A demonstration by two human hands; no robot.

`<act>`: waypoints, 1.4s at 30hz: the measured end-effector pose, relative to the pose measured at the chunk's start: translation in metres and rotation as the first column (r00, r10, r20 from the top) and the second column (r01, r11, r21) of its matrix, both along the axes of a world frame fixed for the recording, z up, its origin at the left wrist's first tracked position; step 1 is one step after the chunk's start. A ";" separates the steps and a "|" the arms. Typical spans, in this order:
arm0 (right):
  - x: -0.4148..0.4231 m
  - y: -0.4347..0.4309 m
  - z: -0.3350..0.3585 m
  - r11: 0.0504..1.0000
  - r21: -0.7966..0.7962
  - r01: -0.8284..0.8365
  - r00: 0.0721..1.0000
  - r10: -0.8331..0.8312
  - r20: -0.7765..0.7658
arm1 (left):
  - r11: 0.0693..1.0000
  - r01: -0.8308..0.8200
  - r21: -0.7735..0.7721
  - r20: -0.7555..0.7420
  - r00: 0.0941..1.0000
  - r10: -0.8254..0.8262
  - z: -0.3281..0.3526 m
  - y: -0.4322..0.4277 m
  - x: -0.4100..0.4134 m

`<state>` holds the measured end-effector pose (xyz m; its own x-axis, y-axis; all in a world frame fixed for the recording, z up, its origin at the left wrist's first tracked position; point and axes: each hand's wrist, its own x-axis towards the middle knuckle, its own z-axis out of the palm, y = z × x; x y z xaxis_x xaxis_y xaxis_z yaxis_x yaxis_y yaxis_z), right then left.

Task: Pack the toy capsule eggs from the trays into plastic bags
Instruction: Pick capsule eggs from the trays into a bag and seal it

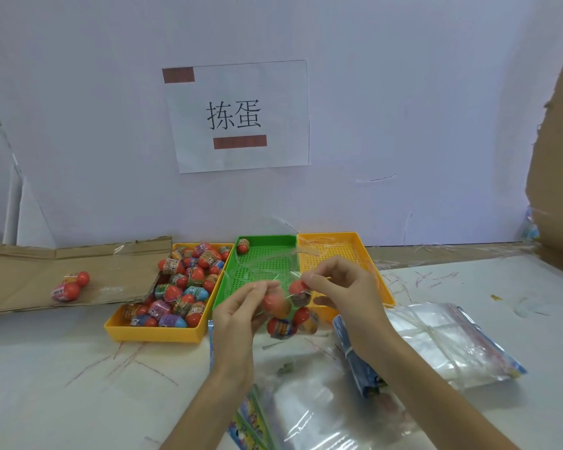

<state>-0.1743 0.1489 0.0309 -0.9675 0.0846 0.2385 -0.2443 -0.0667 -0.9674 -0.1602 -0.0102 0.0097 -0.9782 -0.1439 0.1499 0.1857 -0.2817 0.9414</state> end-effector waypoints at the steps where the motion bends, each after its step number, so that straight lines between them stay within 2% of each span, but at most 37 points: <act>1: 0.000 0.000 0.001 1.000 -0.002 -0.024 1.000 0.024 0.010 | 1.000 -0.004 0.014 0.004 1.000 0.004 0.000 -0.001 0.000; 6: 0.002 -0.002 0.001 0.995 0.004 -0.098 0.994 0.098 0.039 | 0.998 -0.044 -0.040 -0.020 0.999 0.044 0.002 -0.002 -0.001; 12: 0.003 -0.004 0.001 0.993 -0.054 -0.106 0.991 0.110 0.072 | 0.989 -0.146 0.010 -0.024 0.989 0.147 0.002 -0.003 -0.003; 22: 0.000 -0.002 0.001 0.980 -0.161 -0.115 0.974 0.143 0.173 | 0.994 -0.101 0.049 -0.018 0.995 0.102 0.005 -0.001 0.000; 29: 0.000 -0.001 0.001 0.984 -0.179 -0.001 0.983 0.035 0.182 | 0.996 -0.075 0.053 0.023 0.997 0.074 0.003 0.000 -0.001; 33: 0.000 -0.002 -0.001 0.993 -0.043 0.108 0.991 -0.104 0.084 | 0.997 -0.026 0.075 0.035 0.999 0.023 0.003 0.001 -0.002; 38: 0.000 -0.001 -0.005 0.976 0.035 0.214 0.977 -0.214 -0.001 | 0.994 -0.002 0.113 0.013 1.000 0.000 0.004 -0.001 -0.002; 40: 0.002 -0.002 -0.007 0.915 0.190 0.357 0.928 -0.326 -0.179 | 0.997 -0.014 0.079 -0.005 1.000 0.014 0.002 -0.001 -0.002; 42: 0.006 -0.004 -0.007 0.796 0.313 0.518 0.810 -0.339 -0.478 | 0.999 -0.050 -0.003 -0.047 0.998 0.050 0.001 -0.001 -0.001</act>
